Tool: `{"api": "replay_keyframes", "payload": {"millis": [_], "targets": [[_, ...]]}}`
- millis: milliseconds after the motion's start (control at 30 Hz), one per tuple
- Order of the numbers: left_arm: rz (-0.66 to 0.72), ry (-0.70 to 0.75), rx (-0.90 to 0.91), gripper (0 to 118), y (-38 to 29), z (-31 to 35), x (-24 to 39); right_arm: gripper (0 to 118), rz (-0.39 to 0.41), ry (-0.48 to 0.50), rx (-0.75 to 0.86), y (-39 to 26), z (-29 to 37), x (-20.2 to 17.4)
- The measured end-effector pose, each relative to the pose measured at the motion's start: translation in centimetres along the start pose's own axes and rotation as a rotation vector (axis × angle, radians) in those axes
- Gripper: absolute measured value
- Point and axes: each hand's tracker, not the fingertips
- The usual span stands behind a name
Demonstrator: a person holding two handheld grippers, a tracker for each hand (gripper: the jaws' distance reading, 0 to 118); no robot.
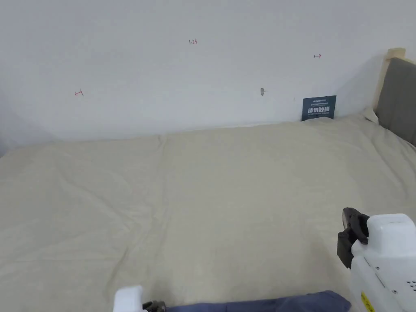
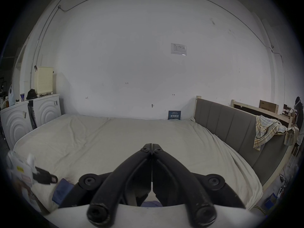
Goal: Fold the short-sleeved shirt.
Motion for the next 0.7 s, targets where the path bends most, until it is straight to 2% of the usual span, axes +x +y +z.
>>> {"api": "replay_keyframes", "payload": {"millis": [233,300,433,567,633,700], "targets": [[-0.123,-0.039,-0.187,0,-4.7,-4.6,5.2,0,0.028,-0.017,-0.019,-0.2,0.0,1.0],[-0.142,-0.073,-0.195,0,-5.7,-5.3,6.9,0,0.030,-0.025,-0.021,-0.2,0.1,1.2],[-0.205,-0.037,-0.173,0,-6.9,-6.5,9.4,0,0.024,-0.039,-0.025,-0.4,0.2,1.7],[-0.126,-0.057,-0.176,0,-6.5,-5.9,8.5,0,0.027,-0.044,-0.027,-0.5,0.4,1.8],[-0.005,-0.103,-0.187,0,-5.3,-4.9,7.6,0,0.026,-0.040,-0.030,-0.4,0.5,1.8],[0.131,-0.226,-0.113,0,-3.8,-3.1,6.2,0,0.028,-0.036,-0.026,-0.2,0.7,1.6]]}}
